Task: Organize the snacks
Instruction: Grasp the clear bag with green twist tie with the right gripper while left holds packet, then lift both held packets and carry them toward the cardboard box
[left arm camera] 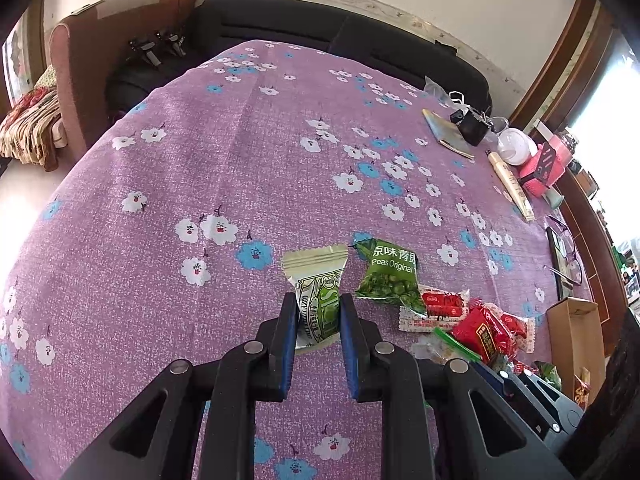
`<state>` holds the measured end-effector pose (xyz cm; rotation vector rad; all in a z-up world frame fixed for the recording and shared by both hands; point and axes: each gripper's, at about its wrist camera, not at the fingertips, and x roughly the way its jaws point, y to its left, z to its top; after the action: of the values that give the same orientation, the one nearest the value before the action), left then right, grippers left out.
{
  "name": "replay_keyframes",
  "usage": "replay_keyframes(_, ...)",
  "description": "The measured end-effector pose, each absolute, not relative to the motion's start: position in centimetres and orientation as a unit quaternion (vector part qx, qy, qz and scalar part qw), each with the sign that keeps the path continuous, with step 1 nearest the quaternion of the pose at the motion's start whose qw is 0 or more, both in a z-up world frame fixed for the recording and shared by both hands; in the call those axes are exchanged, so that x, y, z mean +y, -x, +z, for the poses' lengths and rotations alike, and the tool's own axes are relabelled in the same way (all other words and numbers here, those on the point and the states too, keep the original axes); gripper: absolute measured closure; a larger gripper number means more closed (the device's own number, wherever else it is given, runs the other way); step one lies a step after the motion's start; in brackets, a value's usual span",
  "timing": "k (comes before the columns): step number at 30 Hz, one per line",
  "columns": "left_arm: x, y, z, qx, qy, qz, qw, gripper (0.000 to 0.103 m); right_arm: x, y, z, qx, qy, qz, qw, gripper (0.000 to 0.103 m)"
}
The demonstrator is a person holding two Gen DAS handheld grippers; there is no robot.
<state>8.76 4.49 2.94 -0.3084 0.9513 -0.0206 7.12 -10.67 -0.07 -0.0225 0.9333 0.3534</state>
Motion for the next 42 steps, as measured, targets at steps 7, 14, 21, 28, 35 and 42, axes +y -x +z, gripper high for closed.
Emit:
replay_keyframes(7,3.6,-8.7,2.9,0.46,0.144,-0.032,0.876,0.083,-11.4,-6.1,1.6,0.416,0.004,0.166,0.894,0.078)
replay_keyframes(14,3.1,-8.6,3.1,0.457,0.151,-0.055,0.875,0.083,-12.8,-6.4,2.4,0.409,-0.027,0.156,0.899,0.078)
replay_keyframes(21,2.2,-8.2,3.5,0.447,0.144,-0.077,0.879,0.083,-13.6,-6.6,2.6,0.408,-0.045,0.147,0.9,0.078)
replay_keyframes(28,1.3,-8.0,3.6,0.443,0.132,-0.092,0.882,0.083,-14.3,-6.8,2.7,0.407,-0.057,0.137,0.901,0.078)
replay_keyframes(35,0.9,-7.9,3.7,0.442,0.128,-0.1,0.882,0.083,-14.9,-7.0,2.8,0.406,-0.067,0.127,0.902,0.078)
replay_keyframes(42,0.5,-7.9,3.7,0.441,0.125,-0.109,0.882,0.083,-15.3,-7.1,2.9,0.404,-0.076,0.124,0.903,0.078)
